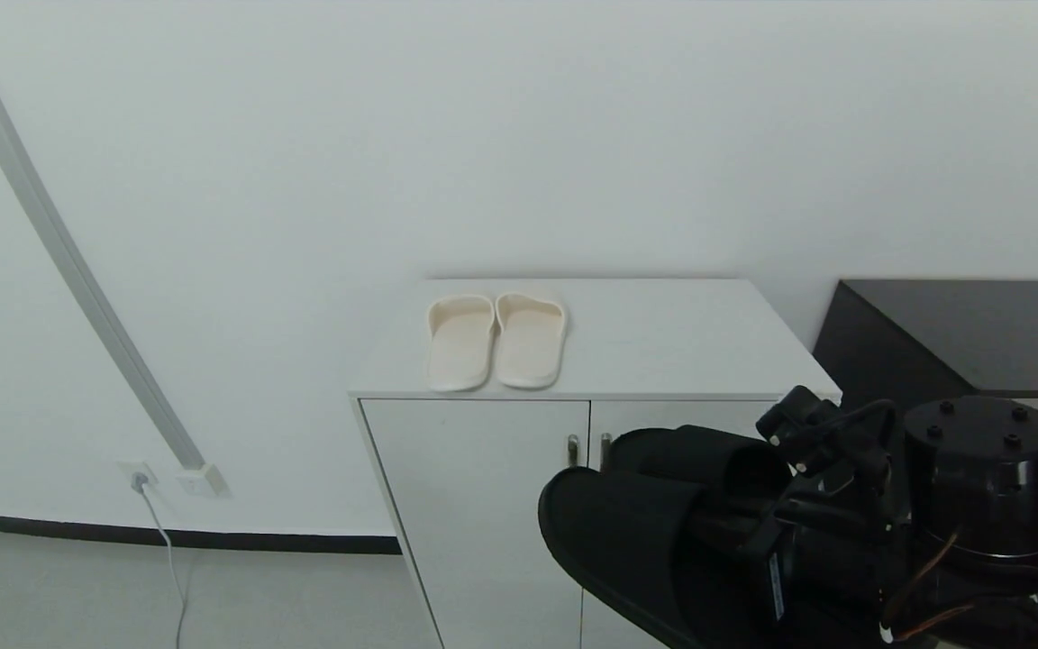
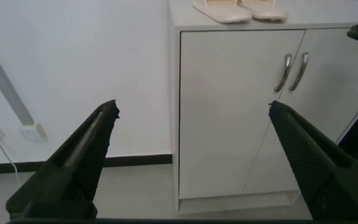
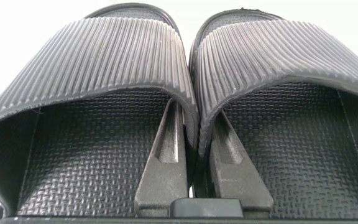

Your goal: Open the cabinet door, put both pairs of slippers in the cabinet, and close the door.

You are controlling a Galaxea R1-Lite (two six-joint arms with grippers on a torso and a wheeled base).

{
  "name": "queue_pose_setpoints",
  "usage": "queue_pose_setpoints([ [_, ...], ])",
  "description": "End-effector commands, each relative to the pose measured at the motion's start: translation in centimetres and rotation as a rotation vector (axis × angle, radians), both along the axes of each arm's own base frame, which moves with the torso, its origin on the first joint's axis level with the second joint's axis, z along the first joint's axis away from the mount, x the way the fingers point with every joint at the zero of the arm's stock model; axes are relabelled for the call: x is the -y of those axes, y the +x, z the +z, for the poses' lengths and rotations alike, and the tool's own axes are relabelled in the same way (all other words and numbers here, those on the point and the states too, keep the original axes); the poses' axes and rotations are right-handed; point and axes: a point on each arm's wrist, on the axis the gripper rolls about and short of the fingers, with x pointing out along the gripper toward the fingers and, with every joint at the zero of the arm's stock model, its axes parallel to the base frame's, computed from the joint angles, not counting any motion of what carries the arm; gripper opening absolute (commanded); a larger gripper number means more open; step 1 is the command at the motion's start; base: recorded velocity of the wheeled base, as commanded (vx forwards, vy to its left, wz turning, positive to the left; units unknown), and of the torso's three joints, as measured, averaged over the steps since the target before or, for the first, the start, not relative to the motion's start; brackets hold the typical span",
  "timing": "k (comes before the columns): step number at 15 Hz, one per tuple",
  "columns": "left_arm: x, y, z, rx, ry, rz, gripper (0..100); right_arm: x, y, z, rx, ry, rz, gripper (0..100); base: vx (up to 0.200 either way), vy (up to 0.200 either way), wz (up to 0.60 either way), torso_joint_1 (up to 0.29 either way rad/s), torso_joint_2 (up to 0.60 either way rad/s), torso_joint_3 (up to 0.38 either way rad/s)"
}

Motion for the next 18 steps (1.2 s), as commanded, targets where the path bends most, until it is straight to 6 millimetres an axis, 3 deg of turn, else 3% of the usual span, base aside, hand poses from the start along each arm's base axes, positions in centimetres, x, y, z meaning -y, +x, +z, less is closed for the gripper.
queue_pose_setpoints([
  [1,0.00,0.01,0.00,-0.001,0.000,0.000,100,-0.08,0.04,-0.10,-0.003,-0.002,0.002,0,0.000,0.000,0.00,-0.237,0.56,0.310],
  [18,0.00,0.01,0.00,-0.001,0.000,0.001,100,0.34,-0.51,-0.51,-0.007,-0.009,0.003,0,0.000,0.000,0.00,-0.185,0.51,0.322],
])
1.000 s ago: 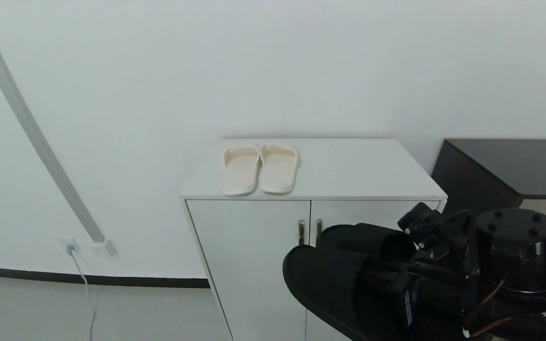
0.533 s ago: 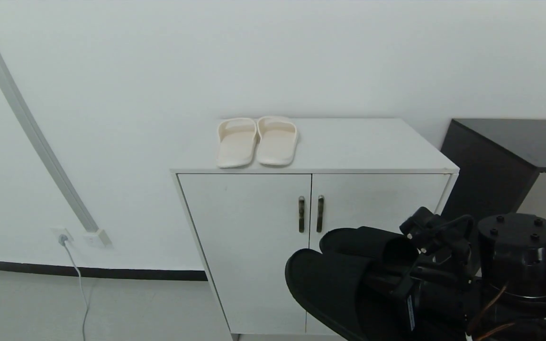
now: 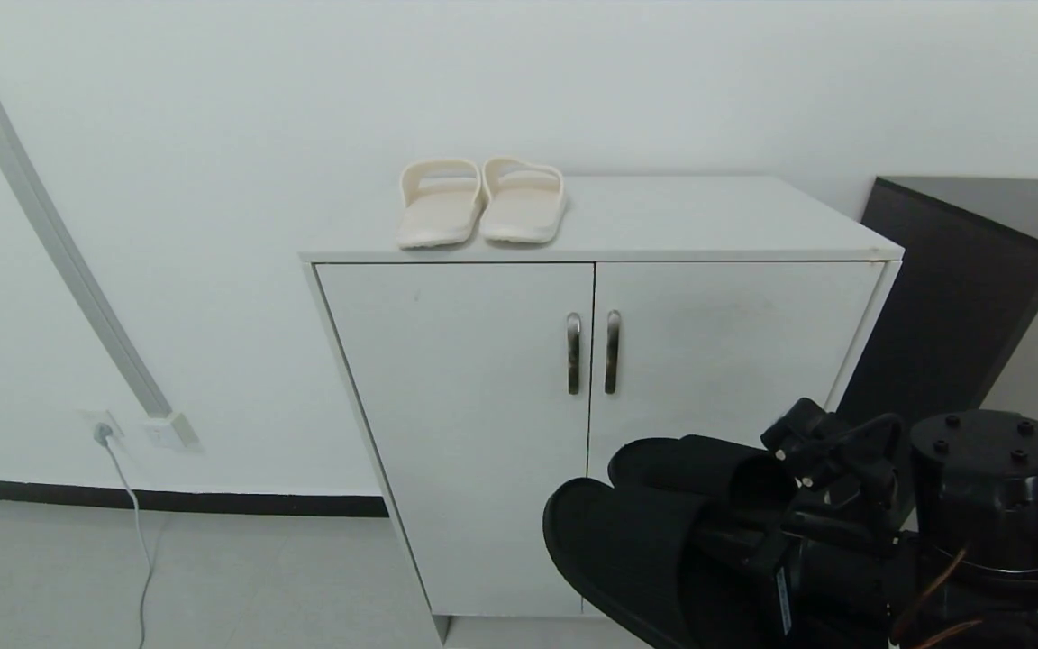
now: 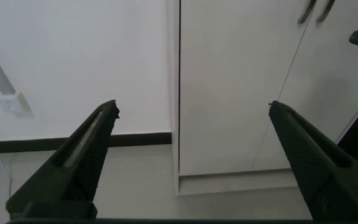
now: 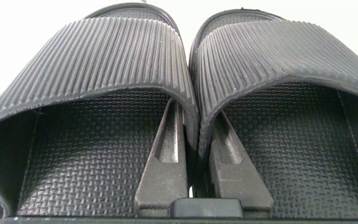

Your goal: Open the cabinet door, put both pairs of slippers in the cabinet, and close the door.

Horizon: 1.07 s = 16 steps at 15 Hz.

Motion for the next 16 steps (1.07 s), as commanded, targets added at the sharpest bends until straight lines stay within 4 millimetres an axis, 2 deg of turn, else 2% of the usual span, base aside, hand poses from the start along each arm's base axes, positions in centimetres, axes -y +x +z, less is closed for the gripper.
queue_pose_setpoints([
  [1,0.0,0.0,0.0,-0.001,0.002,-0.001,100,0.0,0.0,0.0,0.001,0.001,0.001,0,0.000,0.000,0.00,-0.115,0.47,0.339],
  [9,0.0,0.0,0.0,-0.001,0.001,-0.002,100,0.0,-0.3,0.0,0.006,0.003,0.006,0,0.000,0.000,0.00,-0.065,0.45,0.378],
  [15,0.0,0.0,0.2,0.000,-0.002,0.009,100,0.4,-0.6,0.3,0.025,0.002,0.013,0,0.000,0.000,0.00,0.000,0.03,0.026],
  [16,0.0,-0.7,2.5,0.081,-0.016,0.017,100,0.4,-0.6,0.3,0.026,0.001,0.012,0,0.000,0.000,0.00,0.000,0.00,0.000],
])
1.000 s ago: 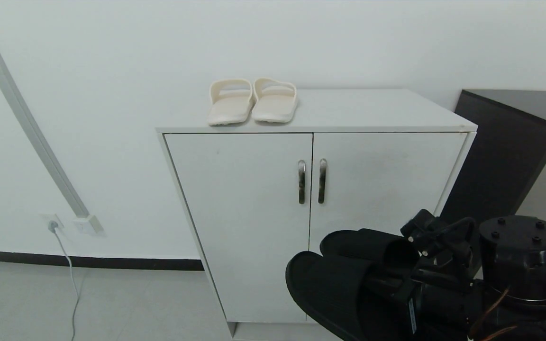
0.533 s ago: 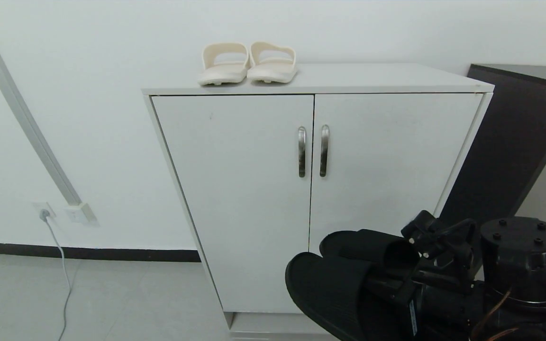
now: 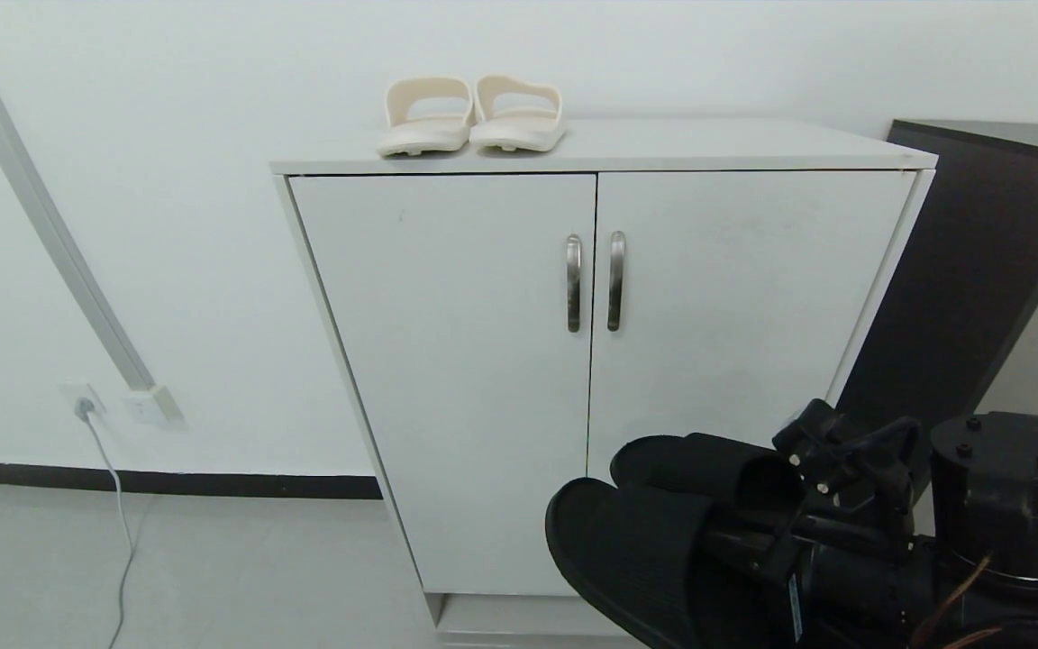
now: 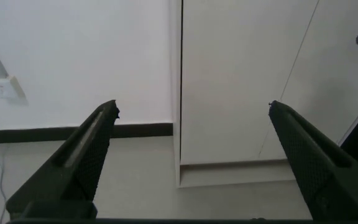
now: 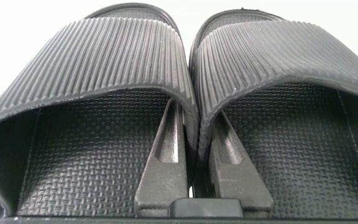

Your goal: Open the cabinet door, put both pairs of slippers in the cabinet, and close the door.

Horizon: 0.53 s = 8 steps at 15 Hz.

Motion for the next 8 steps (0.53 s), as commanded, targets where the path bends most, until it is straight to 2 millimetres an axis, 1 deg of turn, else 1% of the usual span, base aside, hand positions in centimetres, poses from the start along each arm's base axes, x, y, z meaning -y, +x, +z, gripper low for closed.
queue_pose_setpoints([
  [1,0.0,-1.6,5.7,0.126,-0.064,0.002,100,0.1,-0.1,0.0,-0.001,0.001,0.002,0,0.000,0.000,0.00,0.000,0.00,0.000],
  [2,0.0,-1.5,7.5,0.086,-0.077,-0.010,100,0.1,0.0,0.1,0.002,0.002,0.002,0,0.000,0.000,0.00,-0.002,0.05,0.105],
  [3,0.1,-1.0,8.3,0.053,-0.076,-0.041,100,0.0,-0.1,0.0,0.001,0.001,0.005,0,0.000,0.000,0.00,-0.012,0.20,0.129],
  [5,0.2,0.6,8.6,-0.034,-0.074,-0.125,100,0.1,-0.1,0.2,0.005,0.005,0.004,0,0.000,0.000,0.00,-0.002,0.09,0.066],
  [7,0.4,1.7,9.9,-0.055,-0.051,-0.205,100,0.2,-0.3,0.3,0.011,0.010,0.004,0,0.000,0.000,0.00,0.000,0.00,0.000],
  [8,0.5,2.5,10.3,-0.084,-0.046,-0.237,100,0.3,-0.3,0.4,0.014,0.014,0.004,0,0.000,0.000,0.00,0.000,0.00,0.000],
])
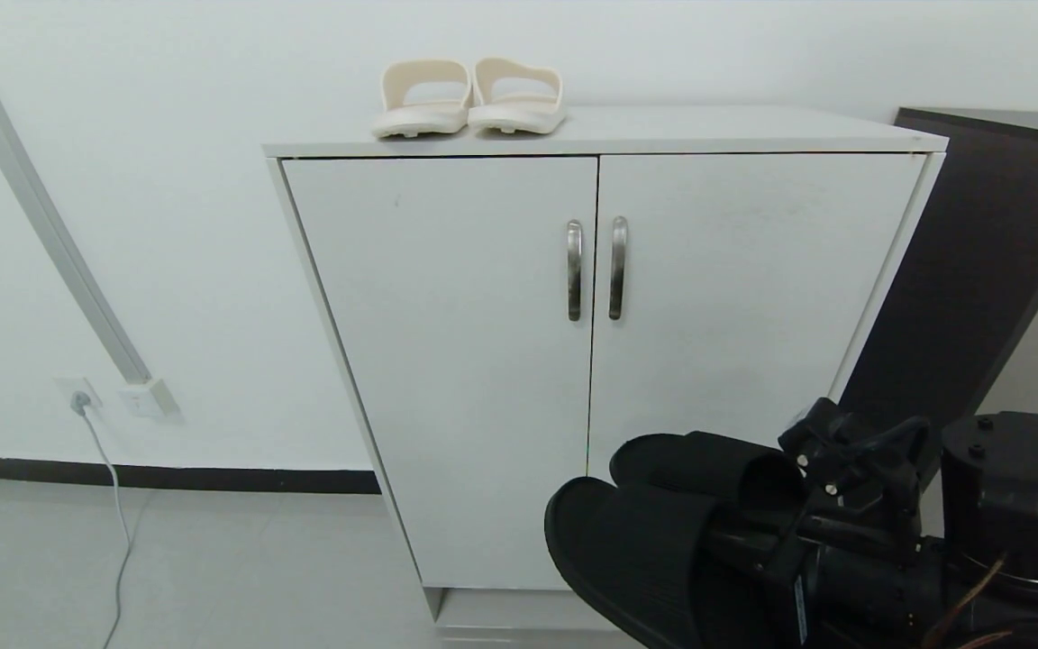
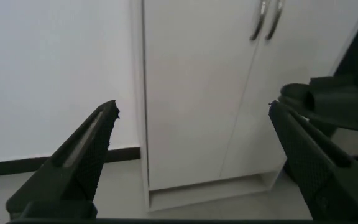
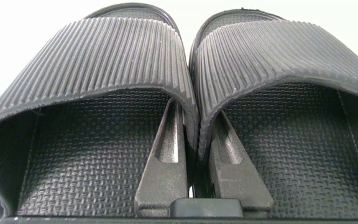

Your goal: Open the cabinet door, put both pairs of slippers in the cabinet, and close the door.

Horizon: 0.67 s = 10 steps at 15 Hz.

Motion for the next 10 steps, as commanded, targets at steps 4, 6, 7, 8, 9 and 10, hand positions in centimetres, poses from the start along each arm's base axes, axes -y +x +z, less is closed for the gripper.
queue_pose_setpoints([
  [4,0.5,6.2,2.2,-0.148,0.008,-0.176,100,0.2,-0.2,0.3,0.008,0.010,0.001,0,0.000,0.000,0.00,0.000,0.00,0.000],
  [6,0.8,8.6,3.0,-0.126,0.003,-0.250,100,0.2,-0.2,0.2,0.008,0.008,0.001,0,0.000,0.000,0.00,0.000,0.00,0.000],
  [7,1.0,9.8,3.2,-0.122,0.004,-0.271,100,0.2,-0.2,0.2,0.006,0.008,0.001,0,0.000,0.000,0.00,0.000,0.00,0.000],
  [8,1.4,11.0,3.4,-0.112,0.007,-0.306,100,0.1,-0.2,0.2,0.005,0.005,0.001,0,0.000,0.000,0.00,0.000,0.00,0.000],
  [9,2.1,12.1,3.8,-0.104,0.009,-0.360,100,0.1,-0.2,0.1,0.003,0.004,0.003,0,0.000,0.000,0.00,0.000,0.00,0.000],
  [10,2.8,12.9,4.0,-0.111,0.010,-0.403,100,0.1,-0.1,0.1,0.003,0.005,0.001,0,0.000,0.000,0.00,0.000,0.00,0.000],
])
